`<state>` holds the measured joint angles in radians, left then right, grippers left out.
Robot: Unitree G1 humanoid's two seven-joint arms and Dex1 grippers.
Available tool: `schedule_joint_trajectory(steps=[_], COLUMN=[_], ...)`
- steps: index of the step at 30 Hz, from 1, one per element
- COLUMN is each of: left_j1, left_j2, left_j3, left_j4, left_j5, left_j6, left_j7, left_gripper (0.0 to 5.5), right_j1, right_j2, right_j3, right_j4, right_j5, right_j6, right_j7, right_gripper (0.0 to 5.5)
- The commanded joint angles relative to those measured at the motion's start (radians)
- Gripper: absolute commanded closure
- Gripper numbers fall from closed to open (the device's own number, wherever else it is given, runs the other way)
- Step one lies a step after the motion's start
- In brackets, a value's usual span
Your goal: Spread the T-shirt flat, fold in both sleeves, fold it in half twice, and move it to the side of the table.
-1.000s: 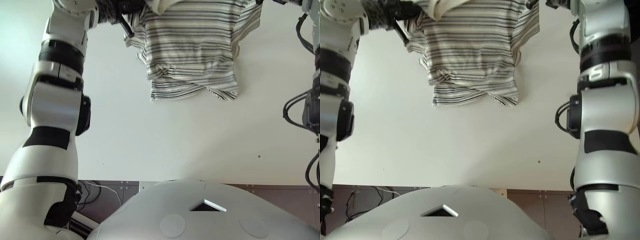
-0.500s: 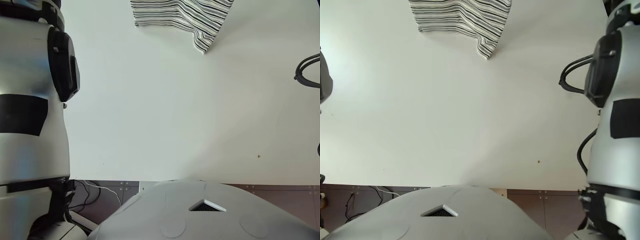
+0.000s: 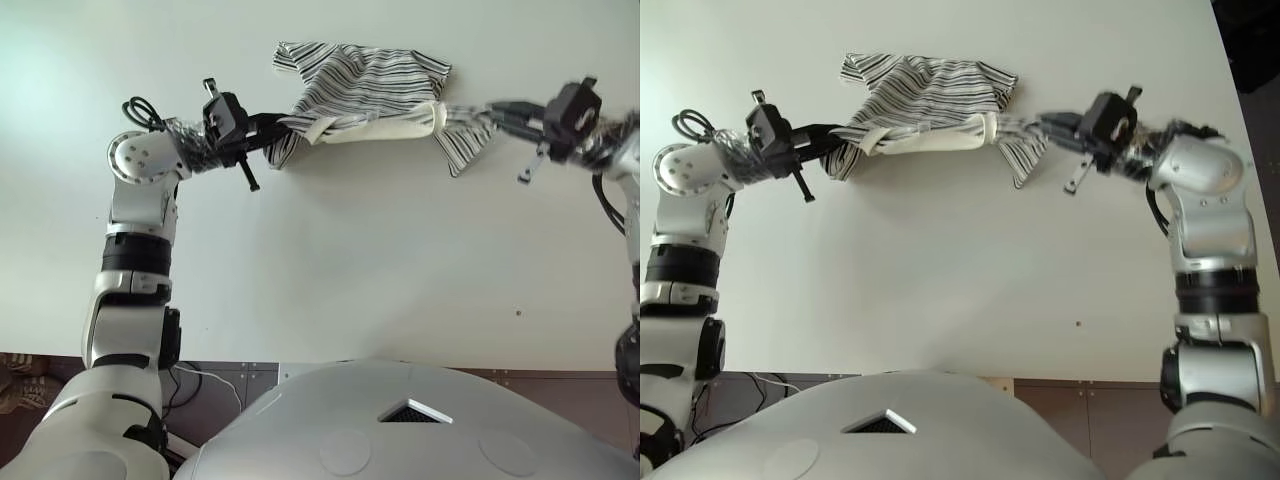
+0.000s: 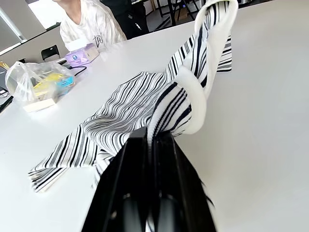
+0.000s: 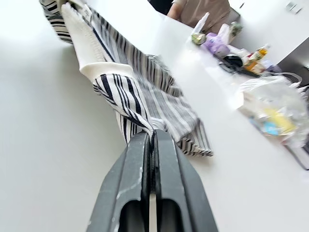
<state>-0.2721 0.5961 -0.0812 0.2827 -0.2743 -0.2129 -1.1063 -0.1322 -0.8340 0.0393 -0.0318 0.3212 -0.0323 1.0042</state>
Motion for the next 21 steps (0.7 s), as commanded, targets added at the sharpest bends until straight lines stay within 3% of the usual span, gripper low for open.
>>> schedule_joint_trajectory(steps=[1,5,8,10,14,17,21], left_j1=[0.299,0.377,0.332,0.276,0.084,-0.16,-0.553], left_j2=[0.218,0.298,0.315,0.311,0.267,0.169,0.033], left_j3=[0.058,0.092,0.138,0.149,0.086,-0.016,-0.127], left_j4=[-0.582,-0.722,-0.764,-0.755,-0.627,-0.337,0.273], left_j5=[-0.192,-0.225,-0.314,-0.349,-0.293,-0.121,0.108], left_j6=[0.287,0.366,0.479,0.534,0.568,0.523,0.374], left_j7=[-0.068,-0.087,-0.051,-0.035,-0.021,0.048,0.084], left_gripper=[5.37,5.37,5.37,5.37,5.37,5.37,5.37], right_j1=[0.313,0.445,0.387,0.322,0.112,-0.227,-0.657], right_j2=[-0.25,-0.283,-0.287,-0.285,-0.254,-0.136,0.047], right_j3=[-0.248,-0.409,-0.509,-0.493,-0.284,-0.051,0.14], right_j4=[-0.52,-0.643,-0.653,-0.621,-0.475,-0.182,0.366], right_j5=[0.318,0.403,0.545,0.563,0.376,0.163,-0.106], right_j6=[0.322,0.426,0.528,0.557,0.525,0.488,0.366], right_j7=[0.176,0.242,0.193,0.151,0.066,0.013,-0.029], right_gripper=[5.4,5.4,5.4,5.4,5.4,5.4,5.4])
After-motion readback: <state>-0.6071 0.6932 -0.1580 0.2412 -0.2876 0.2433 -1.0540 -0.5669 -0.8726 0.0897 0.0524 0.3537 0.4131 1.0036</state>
